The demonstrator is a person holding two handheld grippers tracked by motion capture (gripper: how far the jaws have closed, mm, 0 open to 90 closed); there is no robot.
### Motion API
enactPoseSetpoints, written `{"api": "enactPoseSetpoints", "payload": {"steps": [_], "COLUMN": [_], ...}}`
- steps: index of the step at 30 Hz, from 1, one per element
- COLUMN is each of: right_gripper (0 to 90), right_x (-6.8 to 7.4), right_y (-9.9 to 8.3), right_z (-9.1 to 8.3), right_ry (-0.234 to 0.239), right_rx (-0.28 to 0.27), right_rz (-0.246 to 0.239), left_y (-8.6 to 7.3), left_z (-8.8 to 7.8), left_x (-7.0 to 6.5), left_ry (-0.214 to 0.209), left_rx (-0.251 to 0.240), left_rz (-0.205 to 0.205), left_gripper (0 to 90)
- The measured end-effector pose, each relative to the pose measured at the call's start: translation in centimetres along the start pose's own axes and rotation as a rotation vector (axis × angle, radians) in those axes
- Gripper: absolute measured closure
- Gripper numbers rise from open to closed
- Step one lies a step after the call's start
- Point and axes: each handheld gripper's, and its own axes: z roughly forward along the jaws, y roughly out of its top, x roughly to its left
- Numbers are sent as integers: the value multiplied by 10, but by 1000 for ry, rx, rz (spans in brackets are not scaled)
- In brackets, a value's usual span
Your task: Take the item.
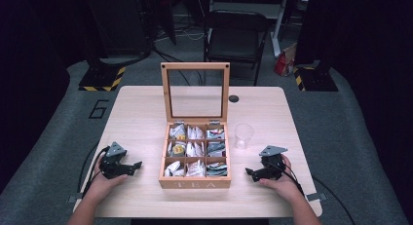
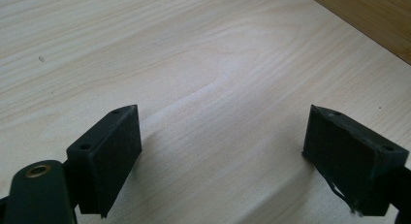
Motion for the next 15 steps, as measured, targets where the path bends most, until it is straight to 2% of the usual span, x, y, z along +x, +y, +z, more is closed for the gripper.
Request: {"api": "enactPoseSetpoints", "payload": {"steps": [15], "right_gripper": [9], "right_x": [1], "right_y": [0], "right_z": [0], "right_ry": [-5], "right_rx": [0], "right_rz": [5], "left_y": [0], "left_z": [0], "left_x": [0], "left_ry": [0], "left_rx": [-1], "left_rz": [-2], "left_gripper": [130]}}
